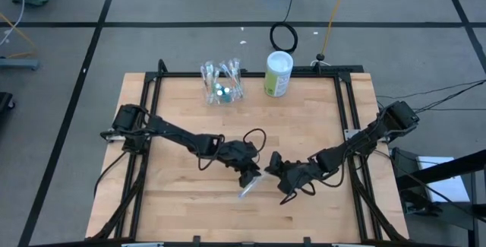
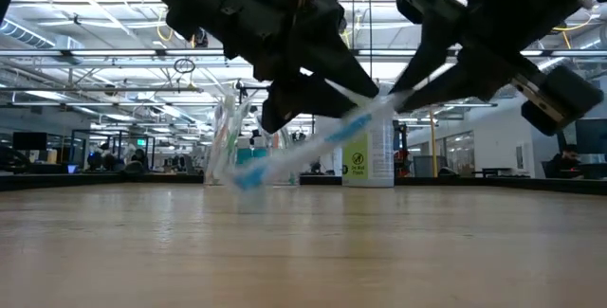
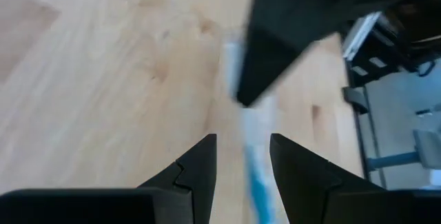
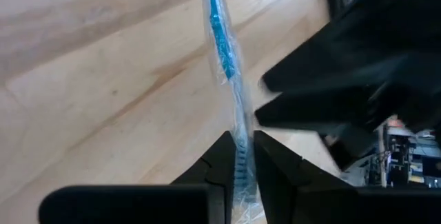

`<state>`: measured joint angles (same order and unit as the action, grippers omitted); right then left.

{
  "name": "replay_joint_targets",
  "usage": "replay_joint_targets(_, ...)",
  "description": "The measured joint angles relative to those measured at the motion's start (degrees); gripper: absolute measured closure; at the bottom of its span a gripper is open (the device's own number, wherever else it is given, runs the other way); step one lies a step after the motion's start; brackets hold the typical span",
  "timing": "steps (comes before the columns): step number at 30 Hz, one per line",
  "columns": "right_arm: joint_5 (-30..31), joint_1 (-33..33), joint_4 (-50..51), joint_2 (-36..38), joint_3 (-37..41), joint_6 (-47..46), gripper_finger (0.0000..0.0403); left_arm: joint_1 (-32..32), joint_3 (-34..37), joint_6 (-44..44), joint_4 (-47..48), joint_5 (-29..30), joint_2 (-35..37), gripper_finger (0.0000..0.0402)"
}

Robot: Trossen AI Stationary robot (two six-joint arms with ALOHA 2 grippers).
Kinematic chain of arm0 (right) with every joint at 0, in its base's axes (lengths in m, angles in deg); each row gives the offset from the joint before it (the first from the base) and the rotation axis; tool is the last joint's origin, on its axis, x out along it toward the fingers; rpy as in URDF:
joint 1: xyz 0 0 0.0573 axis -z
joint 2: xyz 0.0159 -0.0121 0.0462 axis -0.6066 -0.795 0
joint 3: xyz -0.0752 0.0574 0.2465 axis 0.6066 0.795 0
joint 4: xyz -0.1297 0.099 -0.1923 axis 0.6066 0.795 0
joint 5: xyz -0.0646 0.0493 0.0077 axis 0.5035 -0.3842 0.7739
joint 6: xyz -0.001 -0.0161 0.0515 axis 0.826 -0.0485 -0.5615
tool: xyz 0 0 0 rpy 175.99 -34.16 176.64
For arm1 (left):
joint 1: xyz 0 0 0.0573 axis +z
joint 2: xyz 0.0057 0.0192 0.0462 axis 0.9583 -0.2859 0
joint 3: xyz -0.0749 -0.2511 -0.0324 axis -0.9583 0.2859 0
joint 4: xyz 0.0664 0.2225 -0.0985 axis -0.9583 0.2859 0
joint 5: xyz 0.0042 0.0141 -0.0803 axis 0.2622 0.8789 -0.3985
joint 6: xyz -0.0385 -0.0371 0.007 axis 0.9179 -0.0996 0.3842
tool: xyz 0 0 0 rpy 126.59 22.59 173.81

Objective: Pick & Place toothbrushing station
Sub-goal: Put the blue toothbrush into the transparent organizer

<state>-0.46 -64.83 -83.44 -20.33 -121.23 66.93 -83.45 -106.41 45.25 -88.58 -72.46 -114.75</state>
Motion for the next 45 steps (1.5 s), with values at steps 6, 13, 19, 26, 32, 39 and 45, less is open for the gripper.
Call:
replay_joint_targets(6, 0.1, 0.2, -5.5, 0.0, 0.1, 6.3, 0.0364, 0.3, 0.0, -0.7, 0.3, 0.1, 0.0, 0.0261)
replay_joint_targets(13, -0.1, 1.8, -7.1, 0.0, 0.1, 9.2, 0.0364, 0.4, 0.0, -2.4, -0.1, 0.4, 0.0, 0.0266)
replay_joint_targets(19, 0.0, 1.9, -7.1, 0.0, 0.1, 9.0, 0.0364, 0.6, 0.0, -2.9, -0.2, 0.3, 0.0, 0.0328)
replay_joint_targets(26, 0.2, 1.9, -6.5, 0.0, 0.0, 4.8, 0.0347, 0.6, 0.0, -4.1, -0.2, 0.4, 0.0, 0.0392)
replay_joint_targets(32, 0.9, -0.5, -3.9, 0.0, -0.1, -3.3, 0.0328, 0.6, 0.0, -4.1, -0.4, -0.4, 0.0, 0.0368)
replay_joint_targets(39, 15.3, -6.5, -2.0, 0.0, 0.0, -4.7, 0.0314, 0.7, 0.0, -4.5, 0.0, -0.3, 0.1, 0.0391)
replay_joint_targets(45, 23.1, -9.3, -2.2, 0.0, 0.0, -5.2, 0.0308, 1.9, 0.1, -6.7, 0.4, -2.5, 1.4, 0.0387)
